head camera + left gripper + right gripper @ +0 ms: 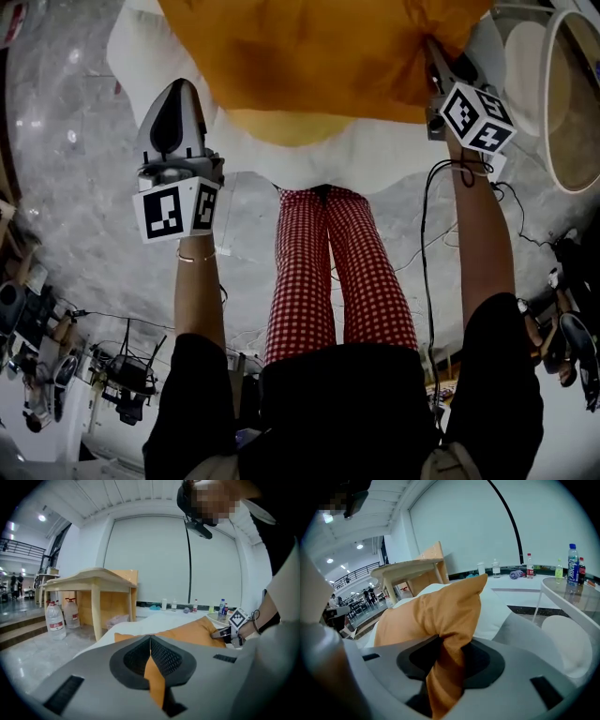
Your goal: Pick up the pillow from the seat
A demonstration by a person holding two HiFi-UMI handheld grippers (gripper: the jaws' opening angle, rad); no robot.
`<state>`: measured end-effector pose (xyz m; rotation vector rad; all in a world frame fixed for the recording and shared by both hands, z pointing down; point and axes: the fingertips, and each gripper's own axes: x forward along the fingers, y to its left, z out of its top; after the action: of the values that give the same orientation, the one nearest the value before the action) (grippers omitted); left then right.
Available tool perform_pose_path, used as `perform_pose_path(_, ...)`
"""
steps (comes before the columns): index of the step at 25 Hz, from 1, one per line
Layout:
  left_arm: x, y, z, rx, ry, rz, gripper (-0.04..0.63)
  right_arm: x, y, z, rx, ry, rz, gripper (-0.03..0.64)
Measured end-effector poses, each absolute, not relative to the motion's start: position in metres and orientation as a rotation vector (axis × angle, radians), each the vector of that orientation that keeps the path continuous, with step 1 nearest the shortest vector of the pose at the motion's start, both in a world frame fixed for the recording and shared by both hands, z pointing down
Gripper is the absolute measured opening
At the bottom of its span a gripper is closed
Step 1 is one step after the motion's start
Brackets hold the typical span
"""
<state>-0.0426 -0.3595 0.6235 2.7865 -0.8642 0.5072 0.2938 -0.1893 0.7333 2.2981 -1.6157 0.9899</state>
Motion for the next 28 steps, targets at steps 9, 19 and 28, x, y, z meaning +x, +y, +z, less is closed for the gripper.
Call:
perform_pose_path(9,-0.043,-0.384,0.660,2.810,-0.857,0.633,0.011,0.298,-0.187,0.731,2.321,-1.585,0.975,0.172)
perform_pose_path(19,-0.045,-0.401,0.697,2.773,-0.813,0.701,0.056,0.299,-0.184,0.729,2.324,-1.555,0.963,0.172)
perform_pose_path(28,-0.044,-0.413,0.744,2.649,-0.608,0.732,0.288,0.299,-0.187,0.726,2.325,-1.565,0.943,0.172)
